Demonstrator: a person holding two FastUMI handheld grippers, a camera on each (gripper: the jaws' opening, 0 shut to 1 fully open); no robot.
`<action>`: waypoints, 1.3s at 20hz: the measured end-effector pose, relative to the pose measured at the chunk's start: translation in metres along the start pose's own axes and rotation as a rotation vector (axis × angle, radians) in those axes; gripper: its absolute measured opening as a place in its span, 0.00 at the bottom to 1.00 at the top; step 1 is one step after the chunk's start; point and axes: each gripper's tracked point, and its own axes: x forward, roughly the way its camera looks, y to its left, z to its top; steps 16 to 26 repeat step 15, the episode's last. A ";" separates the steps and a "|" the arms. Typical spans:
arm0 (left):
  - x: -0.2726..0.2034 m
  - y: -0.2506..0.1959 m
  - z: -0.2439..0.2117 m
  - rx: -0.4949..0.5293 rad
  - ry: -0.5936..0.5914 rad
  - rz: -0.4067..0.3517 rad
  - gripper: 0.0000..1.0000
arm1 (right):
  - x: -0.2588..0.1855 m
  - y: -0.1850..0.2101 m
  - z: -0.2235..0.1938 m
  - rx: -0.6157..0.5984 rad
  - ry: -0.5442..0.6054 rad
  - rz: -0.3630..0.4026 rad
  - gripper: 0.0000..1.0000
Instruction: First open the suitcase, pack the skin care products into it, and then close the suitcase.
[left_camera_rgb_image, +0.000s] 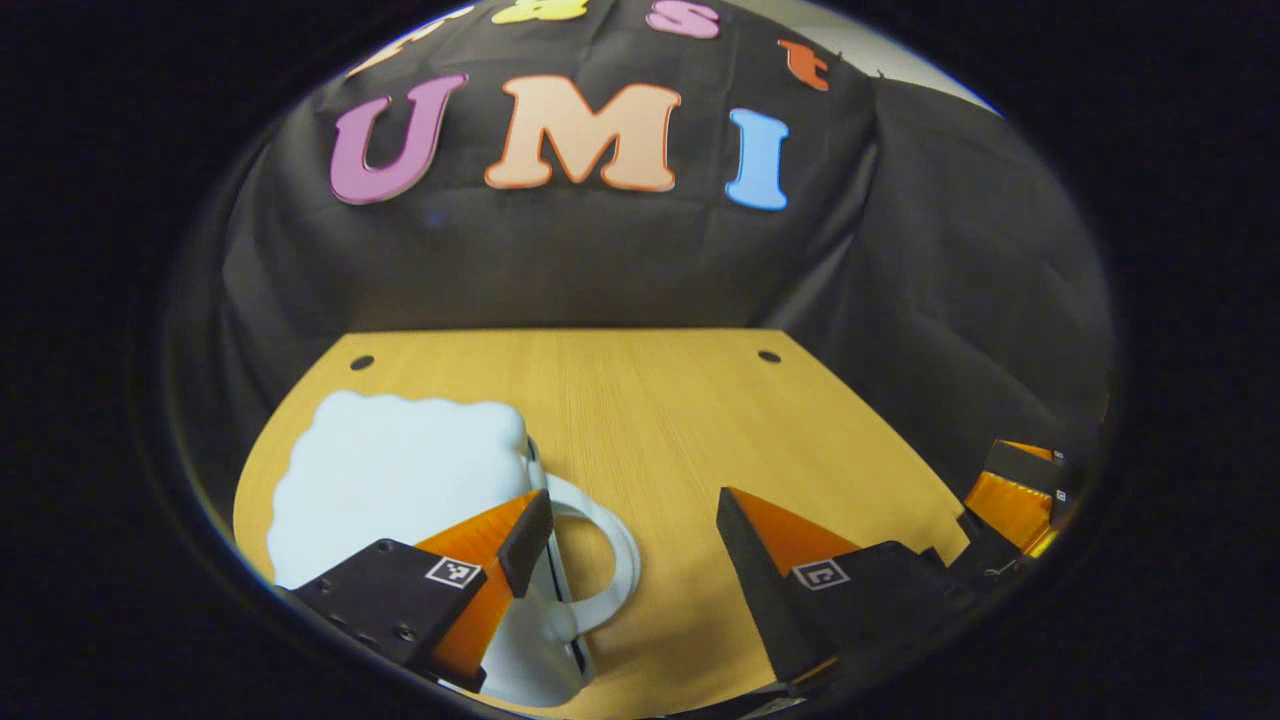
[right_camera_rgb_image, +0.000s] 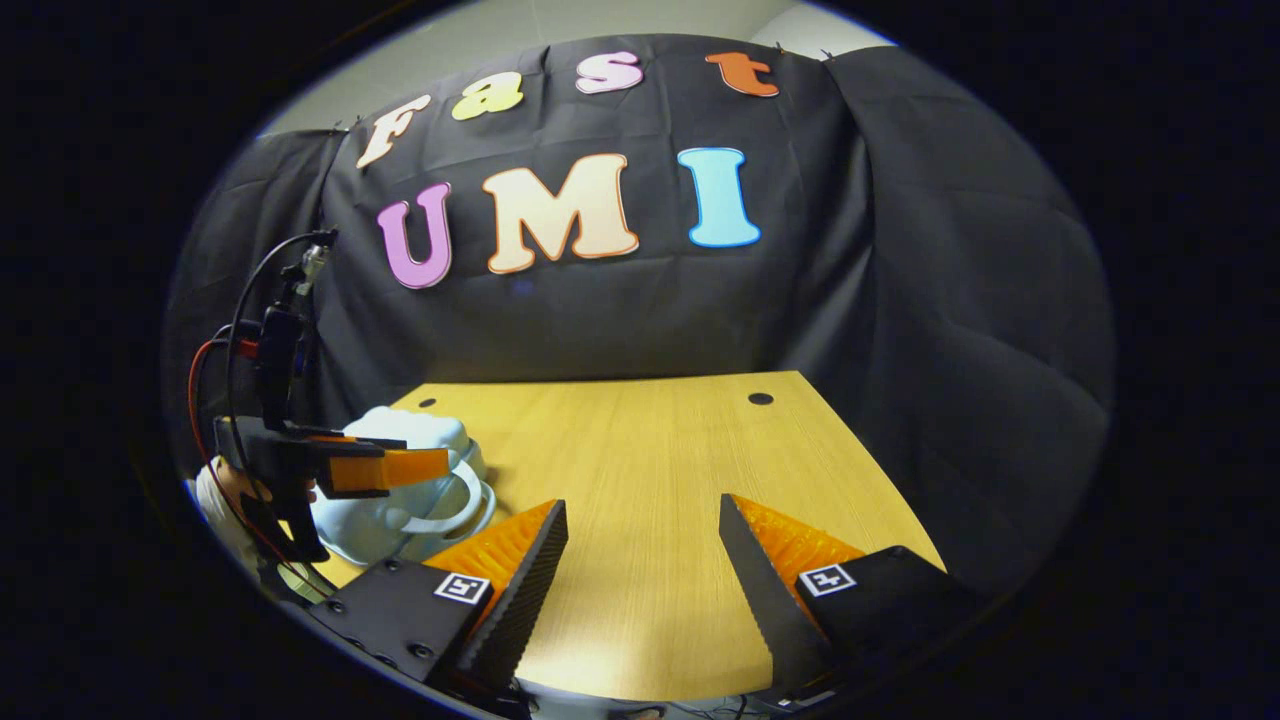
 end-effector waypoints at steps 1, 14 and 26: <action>-0.011 -0.001 0.018 0.001 -0.071 0.029 0.96 | -0.001 0.002 0.018 -0.004 -0.043 0.017 0.97; -0.140 0.061 0.176 0.054 -0.488 0.175 0.95 | -0.066 0.093 0.202 -0.027 -0.514 0.054 0.94; -0.143 0.066 0.177 0.054 -0.492 0.177 0.95 | -0.073 0.100 0.203 -0.037 -0.529 0.055 0.94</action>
